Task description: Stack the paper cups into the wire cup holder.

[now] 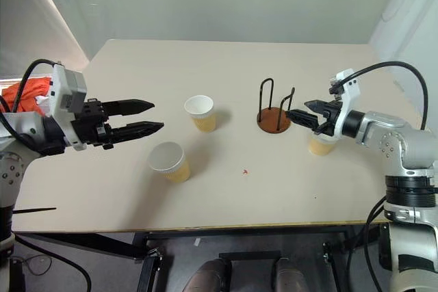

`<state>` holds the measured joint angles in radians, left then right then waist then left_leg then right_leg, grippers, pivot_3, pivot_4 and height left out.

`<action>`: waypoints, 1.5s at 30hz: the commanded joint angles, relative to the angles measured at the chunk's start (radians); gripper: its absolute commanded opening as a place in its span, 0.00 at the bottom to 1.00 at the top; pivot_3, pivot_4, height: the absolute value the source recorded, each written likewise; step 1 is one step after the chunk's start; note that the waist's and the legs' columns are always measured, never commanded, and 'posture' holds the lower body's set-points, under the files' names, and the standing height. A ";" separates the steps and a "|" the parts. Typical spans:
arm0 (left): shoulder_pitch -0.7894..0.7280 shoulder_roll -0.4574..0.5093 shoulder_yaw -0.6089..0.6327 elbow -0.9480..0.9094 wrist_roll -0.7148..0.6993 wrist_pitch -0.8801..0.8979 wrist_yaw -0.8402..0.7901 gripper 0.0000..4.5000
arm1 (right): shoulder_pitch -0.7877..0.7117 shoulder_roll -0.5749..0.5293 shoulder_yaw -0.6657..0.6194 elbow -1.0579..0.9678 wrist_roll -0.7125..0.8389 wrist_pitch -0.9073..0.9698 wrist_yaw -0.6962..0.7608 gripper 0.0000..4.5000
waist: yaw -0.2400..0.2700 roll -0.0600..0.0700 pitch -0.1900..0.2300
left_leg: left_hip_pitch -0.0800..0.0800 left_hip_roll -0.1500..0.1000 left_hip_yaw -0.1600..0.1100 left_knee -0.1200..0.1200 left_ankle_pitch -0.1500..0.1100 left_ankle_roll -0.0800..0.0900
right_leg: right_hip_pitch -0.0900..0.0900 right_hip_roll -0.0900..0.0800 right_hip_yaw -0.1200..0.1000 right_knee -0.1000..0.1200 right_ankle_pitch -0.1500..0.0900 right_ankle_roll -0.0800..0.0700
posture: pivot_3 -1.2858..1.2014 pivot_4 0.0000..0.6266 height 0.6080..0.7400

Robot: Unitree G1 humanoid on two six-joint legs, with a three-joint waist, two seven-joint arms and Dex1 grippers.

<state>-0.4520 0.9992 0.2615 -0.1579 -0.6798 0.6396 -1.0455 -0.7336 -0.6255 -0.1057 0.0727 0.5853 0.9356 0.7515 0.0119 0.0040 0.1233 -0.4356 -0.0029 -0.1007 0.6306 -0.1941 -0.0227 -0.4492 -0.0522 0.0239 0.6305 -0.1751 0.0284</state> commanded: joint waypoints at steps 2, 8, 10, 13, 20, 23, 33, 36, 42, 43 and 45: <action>0.011 -0.003 0.010 -0.050 0.004 -0.004 0.011 0.67 | -0.045 0.025 0.019 0.007 -0.017 -0.012 -0.014 1.00 | 0.000 0.000 0.000 | 0.000 0.000 0.000 0.000 0.000 0.000 | 0.000 0.000 0.000 0.000 0.000 0.000 | 0.52 0.24 1.00; 0.003 -0.012 0.025 -0.077 0.003 -0.003 0.041 0.67 | -0.096 0.086 0.076 0.111 -0.109 -0.059 -0.070 1.00 | 0.000 0.000 0.000 | 0.000 0.000 0.000 0.000 0.000 0.000 | 0.000 0.000 0.000 0.001 0.000 0.000 | 0.52 0.24 1.00; 0.000 -0.013 0.027 -0.086 0.004 -0.004 0.049 0.67 | -0.105 0.104 0.090 0.144 -0.137 -0.083 -0.077 1.00 | 0.000 0.000 0.000 | 0.000 0.000 0.000 0.000 0.000 0.000 | -0.001 0.000 0.000 0.001 0.000 0.000 | 0.52 0.24 1.00; -0.011 -0.017 0.022 -0.096 -0.005 0.004 0.062 0.67 | -0.136 0.143 0.103 0.240 -0.186 -0.135 -0.103 1.00 | 0.000 0.000 0.000 | 0.000 0.000 0.000 0.000 0.000 0.000 | -0.001 0.000 0.000 0.002 0.000 0.000 | 0.52 0.24 1.00; -0.004 -0.038 0.018 -0.142 -0.012 0.023 0.097 0.67 | -0.197 0.221 0.091 0.402 -0.238 -0.272 -0.105 1.00 | 0.000 0.000 0.000 | 0.000 0.000 0.000 0.000 -0.001 -0.001 | -0.002 0.000 0.000 0.004 0.001 -0.001 | 0.52 0.24 1.00; 0.000 -0.038 0.025 -0.155 -0.024 0.038 0.103 0.67 | -0.235 0.254 0.075 0.463 -0.253 -0.317 -0.132 1.00 | 0.000 0.000 0.000 | 0.000 0.001 -0.001 0.000 -0.001 -0.002 | -0.003 0.000 0.000 0.004 0.001 -0.001 | 0.52 0.24 1.00; 0.012 -0.028 0.032 -0.172 -0.030 0.051 0.114 0.68 | -0.236 0.252 0.095 0.397 -0.267 -0.267 -0.101 0.34 | 0.000 0.000 0.000 | -0.001 0.001 0.000 0.000 -0.003 -0.004 | -0.003 0.000 0.000 0.004 0.000 -0.001 | 0.52 0.24 1.00; 0.009 -0.024 0.025 -0.164 -0.023 0.046 0.110 0.68 | -0.217 0.247 0.104 0.354 -0.268 -0.239 -0.087 0.11 | 0.000 0.000 0.000 | -0.001 0.001 -0.001 0.000 -0.004 -0.004 | -0.003 0.000 0.000 0.004 0.000 -0.001 | 0.52 0.24 1.00; -0.021 -0.017 0.010 -0.142 -0.033 0.047 0.080 0.68 | -0.161 0.241 0.113 0.241 -0.249 -0.181 -0.057 0.00 | -0.001 0.000 0.000 | -0.001 0.001 -0.001 0.000 -0.003 -0.004 | -0.003 0.000 -0.001 0.005 0.000 -0.001 | 0.52 0.24 1.00; -0.029 -0.015 0.002 -0.140 -0.039 0.048 0.061 0.68 | -0.147 0.240 0.113 0.206 -0.234 -0.172 -0.037 0.00 | 0.000 0.000 0.000 | -0.001 0.001 -0.001 0.000 -0.003 -0.004 | -0.003 0.000 -0.001 0.005 0.000 -0.001 | 0.52 0.24 1.00; -0.045 -0.005 -0.005 -0.135 -0.050 0.050 0.024 0.68 | -0.117 0.233 0.110 0.134 -0.205 -0.161 0.004 0.00 | 0.000 0.000 0.000 | -0.001 0.001 -0.001 0.000 -0.003 -0.004 | -0.003 0.000 -0.001 0.005 0.000 -0.001 | 0.52 0.24 1.00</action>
<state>-0.4717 0.9700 0.2523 -0.2841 -0.7146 0.6937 -0.9911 -0.8539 -0.3784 0.0076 0.2884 0.3391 0.7660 0.7146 0.0115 0.0043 0.1235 -0.4362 -0.0021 -0.1012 0.6308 -0.1972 -0.0272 -0.4518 -0.0525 0.0232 0.6353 -0.1748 0.0271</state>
